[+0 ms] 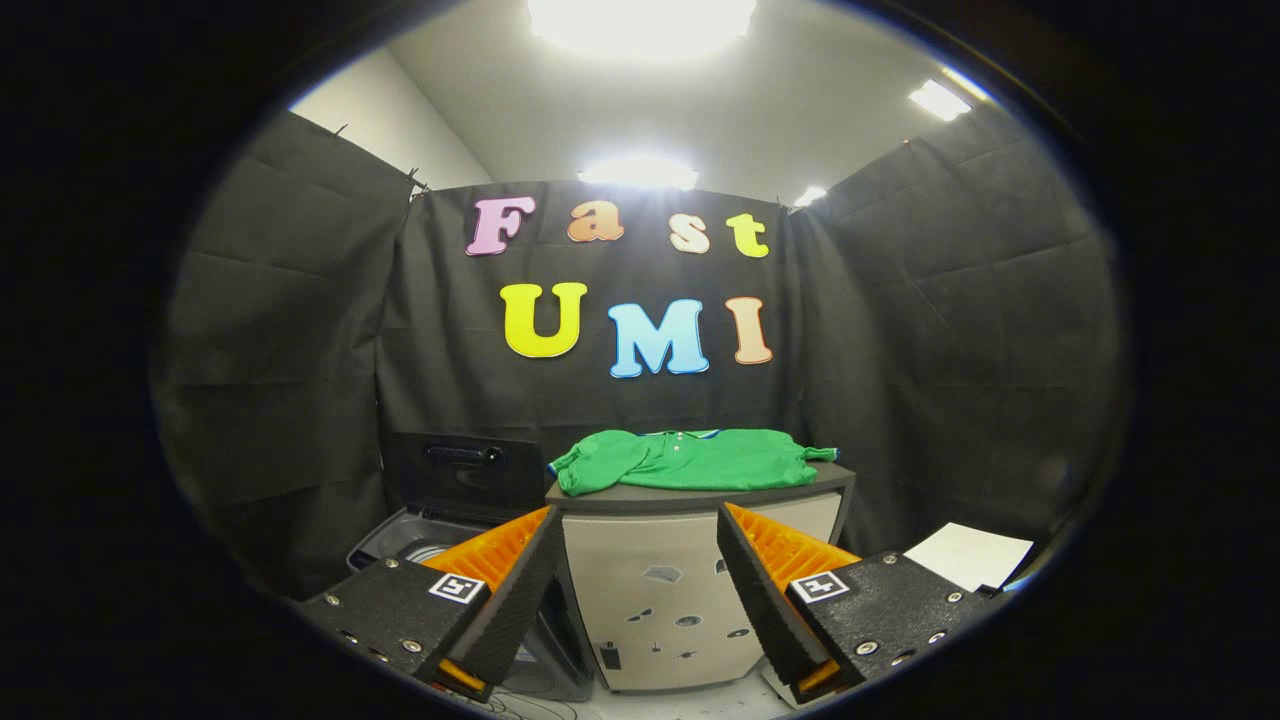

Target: Put the clothes into the washing machine and then close the washing machine lid.

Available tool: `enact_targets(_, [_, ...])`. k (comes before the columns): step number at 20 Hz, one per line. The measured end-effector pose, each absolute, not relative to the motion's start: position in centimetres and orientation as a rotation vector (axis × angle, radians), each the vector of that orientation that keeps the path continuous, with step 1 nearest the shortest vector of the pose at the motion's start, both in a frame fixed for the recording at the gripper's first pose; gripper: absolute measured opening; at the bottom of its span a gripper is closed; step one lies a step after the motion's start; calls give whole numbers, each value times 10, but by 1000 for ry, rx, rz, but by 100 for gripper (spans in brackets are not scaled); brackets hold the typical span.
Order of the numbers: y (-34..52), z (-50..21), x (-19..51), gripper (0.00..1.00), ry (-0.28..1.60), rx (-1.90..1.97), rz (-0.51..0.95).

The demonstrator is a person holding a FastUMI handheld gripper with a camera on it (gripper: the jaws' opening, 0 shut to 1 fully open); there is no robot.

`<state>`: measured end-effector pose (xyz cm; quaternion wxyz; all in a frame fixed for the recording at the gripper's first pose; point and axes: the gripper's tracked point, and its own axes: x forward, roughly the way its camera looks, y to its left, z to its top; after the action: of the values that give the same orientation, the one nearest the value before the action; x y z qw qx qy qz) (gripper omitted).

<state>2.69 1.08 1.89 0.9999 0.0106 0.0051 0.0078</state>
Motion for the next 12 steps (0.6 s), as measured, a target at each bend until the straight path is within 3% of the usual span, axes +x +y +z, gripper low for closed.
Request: enact_targets(12, [-4,65,112,95,0,0,40])
